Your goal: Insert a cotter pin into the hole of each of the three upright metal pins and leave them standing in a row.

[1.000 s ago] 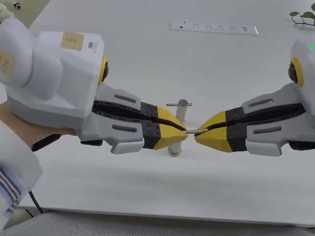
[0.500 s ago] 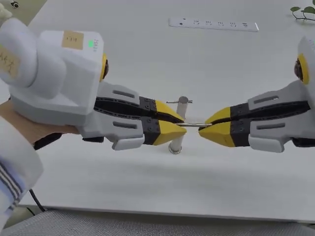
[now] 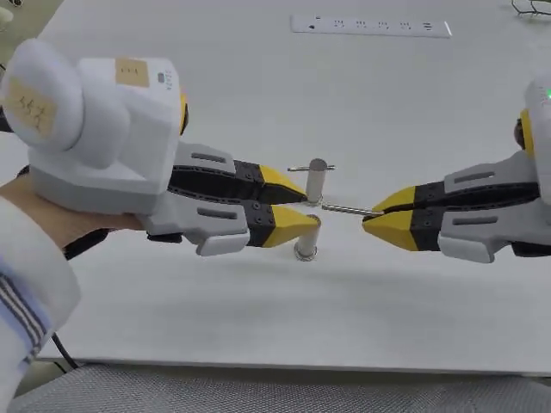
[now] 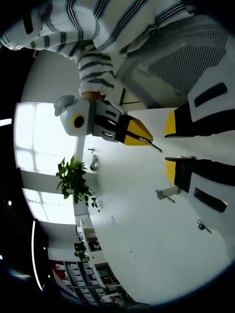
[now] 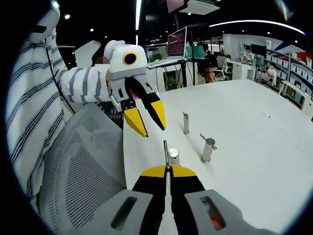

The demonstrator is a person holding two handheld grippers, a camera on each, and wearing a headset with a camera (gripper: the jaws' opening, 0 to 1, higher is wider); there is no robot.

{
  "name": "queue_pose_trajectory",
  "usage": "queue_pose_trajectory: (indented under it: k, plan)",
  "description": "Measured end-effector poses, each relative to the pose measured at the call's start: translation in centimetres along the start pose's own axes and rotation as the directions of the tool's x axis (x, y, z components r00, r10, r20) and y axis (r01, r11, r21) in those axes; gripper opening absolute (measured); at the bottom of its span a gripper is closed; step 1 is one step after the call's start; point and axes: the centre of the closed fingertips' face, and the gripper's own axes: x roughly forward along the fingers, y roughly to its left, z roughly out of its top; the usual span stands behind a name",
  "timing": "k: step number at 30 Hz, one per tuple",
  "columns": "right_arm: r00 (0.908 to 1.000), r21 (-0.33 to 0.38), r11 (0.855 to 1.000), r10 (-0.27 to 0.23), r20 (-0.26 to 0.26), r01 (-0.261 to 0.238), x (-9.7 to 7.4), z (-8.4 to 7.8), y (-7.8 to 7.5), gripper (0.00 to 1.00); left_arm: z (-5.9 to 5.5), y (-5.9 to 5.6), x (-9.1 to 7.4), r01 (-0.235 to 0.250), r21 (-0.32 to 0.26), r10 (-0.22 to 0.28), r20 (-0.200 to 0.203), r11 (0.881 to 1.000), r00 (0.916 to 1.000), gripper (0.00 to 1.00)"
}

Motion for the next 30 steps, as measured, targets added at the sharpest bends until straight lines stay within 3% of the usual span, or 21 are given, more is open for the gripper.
queue_pose_trajectory:
  k: [9, 15, 25, 30]
  plan:
    - [0.9988, 0.036, 0.999, -0.029, -0.040, 0.030, 0.6, -2.2, -1.1, 0.00, -1.7, 1.2, 1.1, 0.010, -0.009, -0.010, -0.062, 1.000, 0.9980, 0.12]
    - [0.9983, 0.051, 0.998, -0.029, -0.051, 0.032, 1.2, -2.9, -1.1, 0.00, -2.7, 2.5, 1.8, -0.013, -0.010, 0.012, -0.097, 1.000, 0.9952, 0.18]
    - [0.9978, 0.081, 0.996, -0.031, -0.059, 0.035, 2.0, -3.5, -1.3, 0.00, -4.6, 3.0, 3.1, 0.012, 0.033, -0.006, -0.167, 0.999, 0.9860, 0.17]
    - [0.9980, 0.092, 0.995, -0.024, -0.058, 0.029, 2.3, -3.7, -1.3, 0.00, -5.1, 2.9, 3.3, 0.025, 0.043, -0.017, -0.184, 0.999, 0.9828, 0.15]
